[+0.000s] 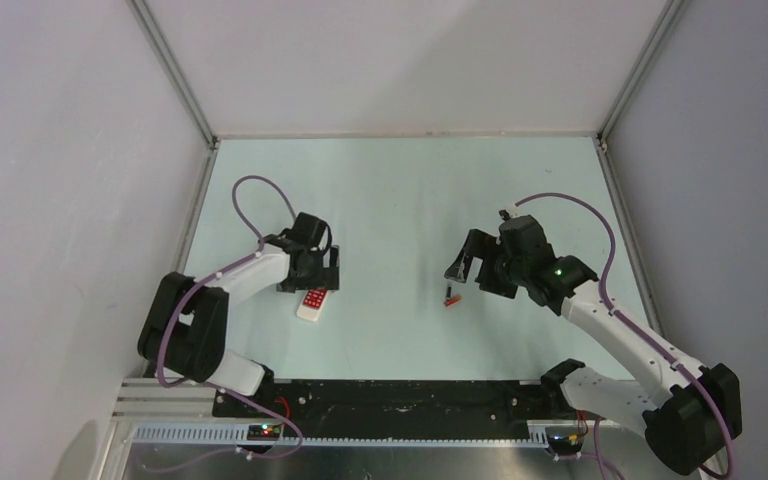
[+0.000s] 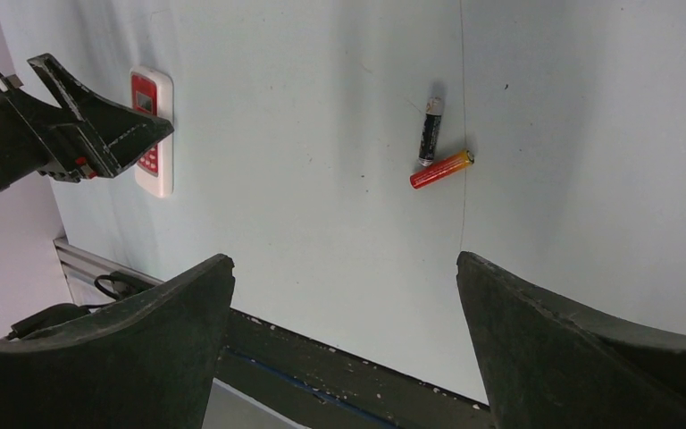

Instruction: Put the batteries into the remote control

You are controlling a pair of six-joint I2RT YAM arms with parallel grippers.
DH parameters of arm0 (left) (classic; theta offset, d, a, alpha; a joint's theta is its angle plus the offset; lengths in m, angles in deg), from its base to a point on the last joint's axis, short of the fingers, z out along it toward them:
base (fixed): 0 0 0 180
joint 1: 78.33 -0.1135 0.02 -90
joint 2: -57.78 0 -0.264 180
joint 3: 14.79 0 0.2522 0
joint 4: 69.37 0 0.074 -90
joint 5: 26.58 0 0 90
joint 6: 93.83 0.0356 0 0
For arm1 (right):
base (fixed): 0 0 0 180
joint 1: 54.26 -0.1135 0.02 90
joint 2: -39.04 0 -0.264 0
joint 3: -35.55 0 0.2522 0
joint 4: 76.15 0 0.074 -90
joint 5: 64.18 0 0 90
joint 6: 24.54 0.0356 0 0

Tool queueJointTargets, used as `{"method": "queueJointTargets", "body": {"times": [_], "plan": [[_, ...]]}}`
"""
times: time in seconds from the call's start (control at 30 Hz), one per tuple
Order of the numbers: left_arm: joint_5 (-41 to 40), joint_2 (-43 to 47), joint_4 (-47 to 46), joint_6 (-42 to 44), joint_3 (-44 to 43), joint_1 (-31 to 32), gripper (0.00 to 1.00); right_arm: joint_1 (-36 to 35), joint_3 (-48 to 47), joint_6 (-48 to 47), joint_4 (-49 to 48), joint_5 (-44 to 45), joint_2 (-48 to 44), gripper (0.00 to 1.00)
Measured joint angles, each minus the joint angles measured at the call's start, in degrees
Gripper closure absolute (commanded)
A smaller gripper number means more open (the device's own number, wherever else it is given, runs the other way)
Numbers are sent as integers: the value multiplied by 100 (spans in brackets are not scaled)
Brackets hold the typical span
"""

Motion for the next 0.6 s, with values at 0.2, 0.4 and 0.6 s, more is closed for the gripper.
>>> {"method": "queueJointTargets", "body": {"times": [0.2,0.4,0.6], "plan": [[87,-365,-22,50,-162,-2,4,-4,0,37,13,0,0,4],[129,-581,-66,94,-361,22,26,-4,0,140,15,-85,52,7],[136,-575,-90,109,-361,94,47,-4,0,195,-15,-227,136,8]]}}
